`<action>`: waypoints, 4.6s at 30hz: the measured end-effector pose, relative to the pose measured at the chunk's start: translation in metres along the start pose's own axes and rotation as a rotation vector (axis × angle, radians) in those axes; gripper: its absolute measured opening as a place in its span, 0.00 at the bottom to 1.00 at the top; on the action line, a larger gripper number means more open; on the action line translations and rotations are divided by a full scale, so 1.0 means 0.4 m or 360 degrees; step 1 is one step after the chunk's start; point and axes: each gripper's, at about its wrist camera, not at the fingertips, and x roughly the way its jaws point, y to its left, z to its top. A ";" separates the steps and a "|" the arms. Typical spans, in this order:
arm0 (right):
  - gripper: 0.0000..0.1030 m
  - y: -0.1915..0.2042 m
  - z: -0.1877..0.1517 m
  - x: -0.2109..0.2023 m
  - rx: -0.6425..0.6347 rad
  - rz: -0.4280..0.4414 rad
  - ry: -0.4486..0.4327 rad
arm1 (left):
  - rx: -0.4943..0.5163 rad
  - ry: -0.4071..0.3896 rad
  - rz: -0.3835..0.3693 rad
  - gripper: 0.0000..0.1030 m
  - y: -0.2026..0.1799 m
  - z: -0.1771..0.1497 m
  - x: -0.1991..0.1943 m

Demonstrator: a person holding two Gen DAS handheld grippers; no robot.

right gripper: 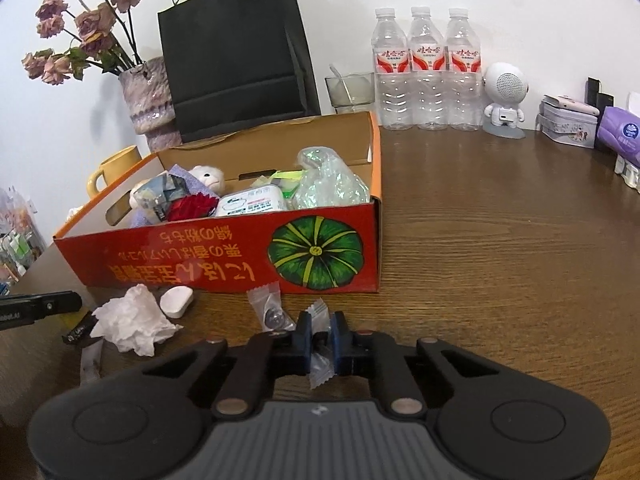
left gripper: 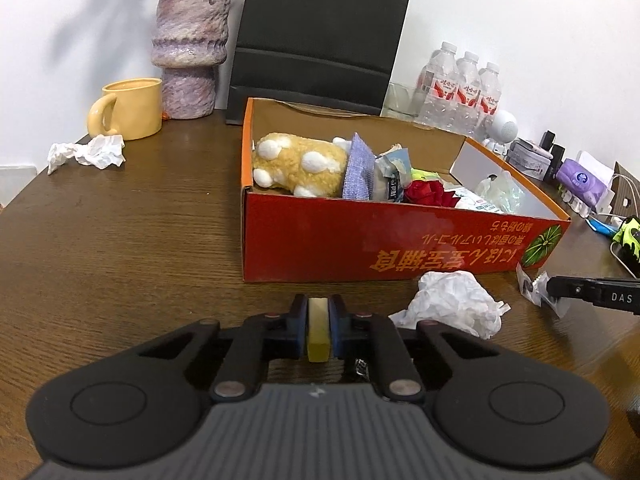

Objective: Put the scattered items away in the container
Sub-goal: 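Grasp the yellow soap bar with the left gripper while the right grasps a clear packet, then carry soap bar and clear packet over the box and open both grippers, then grasp a small dark packet with the left gripper while the right grasps a clear candy packet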

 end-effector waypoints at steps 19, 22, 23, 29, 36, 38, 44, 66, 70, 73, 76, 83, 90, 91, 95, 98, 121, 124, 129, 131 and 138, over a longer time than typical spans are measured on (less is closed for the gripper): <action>0.08 0.034 0.015 -0.080 0.0032 0.0036 -0.0158 | 0.0012 -0.0118 -0.0056 0.11 -0.015 -0.003 -0.073; 0.08 0.045 0.026 -0.097 0.0021 0.0050 -0.0195 | 0.0019 -0.0174 -0.0076 0.11 -0.019 0.012 -0.098; 0.08 0.050 0.032 -0.105 0.0018 0.0064 -0.0211 | 0.0026 -0.0197 -0.0086 0.11 -0.022 0.021 -0.107; 0.08 0.076 0.110 -0.136 -0.0021 0.0106 -0.0351 | 0.0122 -0.0408 -0.0098 0.11 -0.054 0.125 -0.147; 0.08 0.105 0.235 -0.091 -0.0102 0.0112 -0.0458 | 0.0137 -0.0533 -0.0113 0.11 -0.071 0.254 -0.081; 0.08 0.111 0.271 -0.056 -0.0099 0.0116 -0.0470 | 0.0089 -0.0539 -0.0132 0.11 -0.068 0.280 -0.042; 0.08 0.116 0.341 0.095 -0.0076 0.0123 -0.0434 | 0.0002 -0.0451 -0.0136 0.11 -0.047 0.327 0.113; 1.00 0.133 0.355 0.269 -0.0182 -0.0053 -0.0046 | 0.0074 -0.0266 0.0058 1.00 -0.052 0.333 0.241; 1.00 0.130 0.355 0.271 -0.0166 -0.0057 -0.0022 | 0.0100 -0.0255 0.0063 1.00 -0.062 0.332 0.242; 1.00 0.128 0.356 0.269 -0.0162 -0.0057 -0.0024 | 0.0099 -0.0242 0.0064 1.00 -0.063 0.331 0.243; 1.00 0.127 0.356 0.269 -0.0162 -0.0054 -0.0023 | 0.0095 -0.0230 0.0067 1.00 -0.062 0.332 0.245; 1.00 0.133 0.354 0.269 -0.0176 -0.0053 -0.0009 | 0.0097 -0.0210 0.0070 1.00 -0.064 0.332 0.242; 1.00 0.108 0.342 0.144 -0.0169 -0.0051 -0.0142 | 0.0066 -0.0309 -0.0010 1.00 -0.027 0.330 0.136; 1.00 0.101 0.335 0.121 -0.0175 -0.0045 -0.0165 | 0.0085 -0.0333 -0.0006 1.00 -0.021 0.318 0.113; 1.00 0.070 0.280 0.045 -0.0214 -0.0049 -0.0169 | 0.0166 -0.0352 0.0001 1.00 0.002 0.263 0.051; 1.00 0.041 0.229 0.002 -0.0202 -0.0054 -0.0147 | 0.0163 -0.0309 0.0047 1.00 0.040 0.214 0.015; 0.63 0.089 0.020 0.077 -0.0314 -0.0075 0.0076 | 0.0420 0.0078 -0.0059 0.42 -0.033 -0.024 0.014; 0.25 0.094 0.017 0.067 -0.0325 -0.0024 0.0060 | 0.0430 0.0067 -0.0067 0.10 -0.043 -0.030 0.004; 0.14 0.093 0.009 0.050 -0.0277 0.0017 0.0048 | 0.0392 0.0062 -0.0089 0.04 -0.045 -0.035 0.001; 0.14 0.094 0.008 0.048 -0.0258 0.0027 0.0047 | 0.0379 0.0050 -0.0094 0.04 -0.044 -0.033 0.000; 0.14 0.094 0.004 0.037 -0.0204 0.0049 0.0033 | 0.0316 -0.0022 -0.0107 0.04 -0.028 -0.019 -0.019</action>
